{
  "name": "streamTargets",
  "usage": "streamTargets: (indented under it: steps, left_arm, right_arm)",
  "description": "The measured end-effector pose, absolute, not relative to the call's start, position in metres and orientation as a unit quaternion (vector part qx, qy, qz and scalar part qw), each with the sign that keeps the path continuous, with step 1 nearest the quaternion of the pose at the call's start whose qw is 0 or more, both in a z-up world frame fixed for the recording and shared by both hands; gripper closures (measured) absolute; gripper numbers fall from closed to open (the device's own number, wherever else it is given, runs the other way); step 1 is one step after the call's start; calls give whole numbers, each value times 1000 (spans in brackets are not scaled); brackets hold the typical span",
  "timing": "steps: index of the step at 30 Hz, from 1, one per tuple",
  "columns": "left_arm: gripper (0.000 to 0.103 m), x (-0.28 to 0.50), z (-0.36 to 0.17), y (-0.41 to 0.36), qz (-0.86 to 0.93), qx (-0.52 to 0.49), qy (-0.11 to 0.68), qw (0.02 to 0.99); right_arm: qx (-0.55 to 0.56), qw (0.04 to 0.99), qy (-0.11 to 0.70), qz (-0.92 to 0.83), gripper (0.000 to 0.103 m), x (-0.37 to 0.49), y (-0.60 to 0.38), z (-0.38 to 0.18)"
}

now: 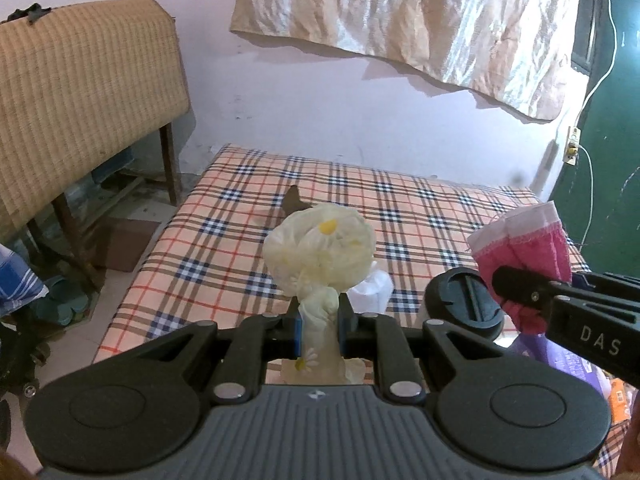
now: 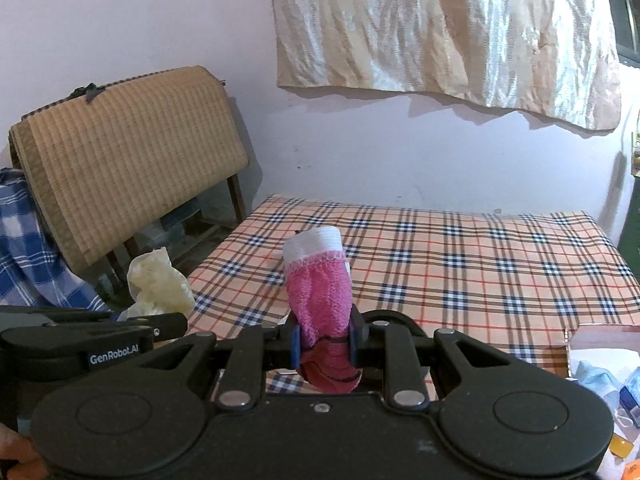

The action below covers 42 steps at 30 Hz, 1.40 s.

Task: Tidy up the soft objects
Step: 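Carry the bag with the left tool while the right tool carries the sock toward the white box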

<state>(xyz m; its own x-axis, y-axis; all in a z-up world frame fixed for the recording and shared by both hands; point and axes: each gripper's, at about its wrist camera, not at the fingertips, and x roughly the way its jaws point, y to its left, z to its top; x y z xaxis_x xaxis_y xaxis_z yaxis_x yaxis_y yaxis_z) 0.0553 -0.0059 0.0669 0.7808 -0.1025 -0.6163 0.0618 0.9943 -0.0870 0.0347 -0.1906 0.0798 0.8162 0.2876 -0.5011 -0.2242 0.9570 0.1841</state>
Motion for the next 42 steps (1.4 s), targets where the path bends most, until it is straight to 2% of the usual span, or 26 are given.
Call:
streamTargets:
  steps: [42]
  left_arm:
    - [85,60,63,-107,-137,-2,332,933]
  right_arm:
    - [104,957,267,42,77,17,-301,71]
